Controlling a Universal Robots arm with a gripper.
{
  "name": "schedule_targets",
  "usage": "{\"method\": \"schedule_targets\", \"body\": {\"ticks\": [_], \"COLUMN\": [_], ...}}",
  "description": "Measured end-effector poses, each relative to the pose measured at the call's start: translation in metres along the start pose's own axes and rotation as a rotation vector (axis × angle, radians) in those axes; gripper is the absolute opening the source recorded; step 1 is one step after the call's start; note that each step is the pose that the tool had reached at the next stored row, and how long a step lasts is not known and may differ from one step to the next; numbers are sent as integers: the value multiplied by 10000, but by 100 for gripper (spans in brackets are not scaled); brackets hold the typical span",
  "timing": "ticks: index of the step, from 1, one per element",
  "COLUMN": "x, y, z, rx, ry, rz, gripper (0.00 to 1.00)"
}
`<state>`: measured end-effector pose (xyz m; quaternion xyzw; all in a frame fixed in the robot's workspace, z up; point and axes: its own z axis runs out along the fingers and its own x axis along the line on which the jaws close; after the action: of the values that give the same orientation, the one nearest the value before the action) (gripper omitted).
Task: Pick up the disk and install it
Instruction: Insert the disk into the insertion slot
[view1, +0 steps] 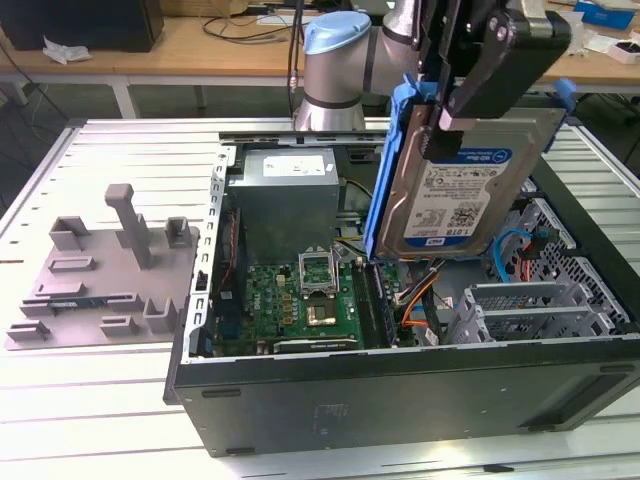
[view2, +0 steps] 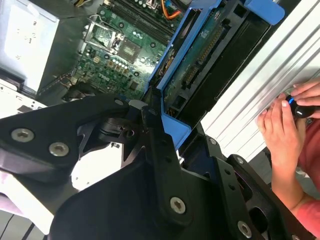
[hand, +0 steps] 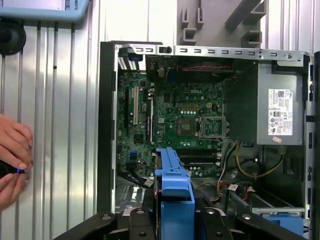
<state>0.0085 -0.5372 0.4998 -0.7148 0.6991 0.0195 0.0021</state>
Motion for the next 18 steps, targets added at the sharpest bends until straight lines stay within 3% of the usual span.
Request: {"method": "schedule_targets", "body": {"ticks": [4,10,15,16,18], "x": [93,112,120,123,124], "y": [-93,-294,-458,-549,-607], "z": [-5,-9,-12,-12,-11], "rx": [2,32,171,257,314], "ry": [0,1,5,6,7], "rz": [-1,-2,-6,-8,-10], "gripper": [37,37,37,37,37]}}
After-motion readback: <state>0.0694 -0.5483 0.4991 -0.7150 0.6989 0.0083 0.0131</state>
